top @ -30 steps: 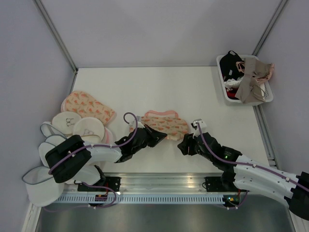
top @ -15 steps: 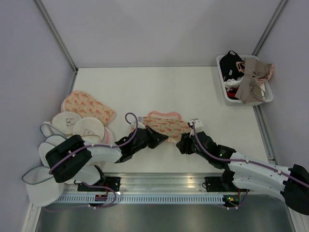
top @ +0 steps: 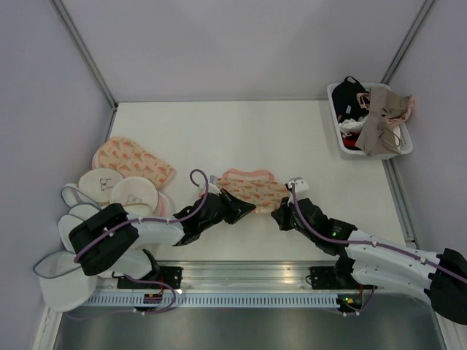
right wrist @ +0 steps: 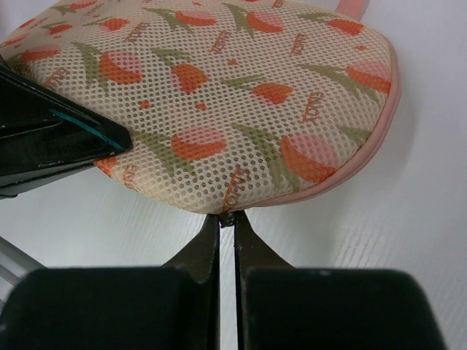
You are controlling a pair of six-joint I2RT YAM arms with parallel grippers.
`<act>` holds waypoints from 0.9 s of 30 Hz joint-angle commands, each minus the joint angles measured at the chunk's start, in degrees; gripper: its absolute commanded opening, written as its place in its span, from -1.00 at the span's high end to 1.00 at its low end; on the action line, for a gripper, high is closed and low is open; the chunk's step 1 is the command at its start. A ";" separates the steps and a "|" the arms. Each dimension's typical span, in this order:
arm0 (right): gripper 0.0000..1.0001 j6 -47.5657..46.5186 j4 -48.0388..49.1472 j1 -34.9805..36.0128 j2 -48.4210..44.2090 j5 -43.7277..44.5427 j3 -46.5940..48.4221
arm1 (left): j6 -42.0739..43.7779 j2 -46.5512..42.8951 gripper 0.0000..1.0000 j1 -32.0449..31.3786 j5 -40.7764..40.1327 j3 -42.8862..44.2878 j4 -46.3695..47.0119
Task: Unzip the laundry bag and remove the bra
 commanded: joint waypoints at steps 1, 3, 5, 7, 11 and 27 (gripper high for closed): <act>0.99 -0.41 -1.07 0.14 -2.07 2.64 1.52 | -0.17 -2.14 0.95 -0.08 0.82 -0.55 3.38; 0.99 -0.41 -4.49 0.22 -3.39 3.43 2.14 | 0.36 -3.02 0.95 0.18 0.56 -0.90 2.76; 0.99 -0.33 -8.35 0.14 -4.70 4.48 3.19 | 1.06 -4.34 0.95 0.62 0.73 -1.25 1.62; 0.99 -0.41 -12.93 0.23 -5.41 5.10 4.51 | 1.85 -5.83 0.95 1.94 2.22 -1.86 1.18; 0.99 0.90 -17.67 0.22 -5.77 4.76 7.05 | 6.32 -9.26 0.95 5.45 6.79 -1.87 -3.28; 0.99 3.72 -34.29 0.14 2.14 8.00 18.66 | 26.90 -10.24 0.95 27.60 25.87 1.73 -15.17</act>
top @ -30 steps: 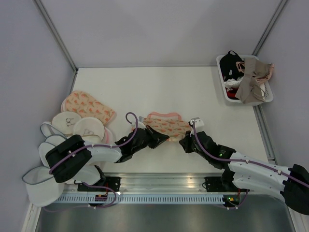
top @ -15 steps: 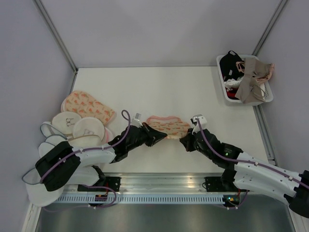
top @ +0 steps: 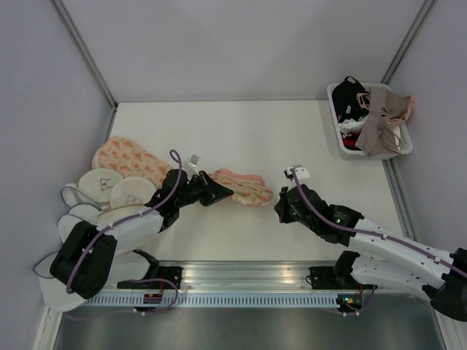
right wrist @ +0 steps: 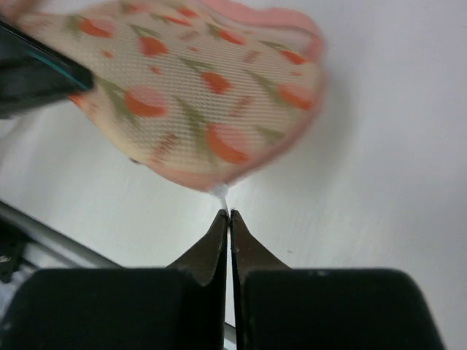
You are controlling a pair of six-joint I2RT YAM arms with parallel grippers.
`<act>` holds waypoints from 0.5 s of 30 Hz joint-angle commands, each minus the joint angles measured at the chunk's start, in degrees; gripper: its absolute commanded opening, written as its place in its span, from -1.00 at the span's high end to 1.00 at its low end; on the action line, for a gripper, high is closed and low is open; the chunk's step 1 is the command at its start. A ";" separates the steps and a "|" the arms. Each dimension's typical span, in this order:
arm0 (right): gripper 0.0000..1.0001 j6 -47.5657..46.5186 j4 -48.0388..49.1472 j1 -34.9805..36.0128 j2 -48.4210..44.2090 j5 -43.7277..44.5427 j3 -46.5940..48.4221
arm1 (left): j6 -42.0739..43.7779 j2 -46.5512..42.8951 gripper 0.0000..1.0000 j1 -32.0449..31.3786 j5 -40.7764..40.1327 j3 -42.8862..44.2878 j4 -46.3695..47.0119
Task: Unzip the laundry bag and remove the bra
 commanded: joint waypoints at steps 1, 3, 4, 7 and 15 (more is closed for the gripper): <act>0.99 -0.31 -16.39 -1.15 1.62 8.01 2.20 | 8.26 1.68 0.95 6.29 -3.40 0.56 -5.58; 0.99 0.57 -18.59 -1.15 2.68 8.44 3.61 | 8.79 1.94 0.95 7.35 -3.30 1.17 -5.84; 0.99 0.84 -19.13 -1.15 3.38 8.88 3.88 | 8.96 2.29 0.95 7.70 -3.22 1.35 -6.01; 0.99 1.19 -19.66 -1.15 4.26 9.76 4.23 | 8.88 2.73 0.95 8.85 -1.99 2.31 -5.75; 0.93 -2.67 -0.29 -0.98 1.90 -0.67 -3.22 | 4.57 1.59 0.95 8.85 2.58 1.88 -2.15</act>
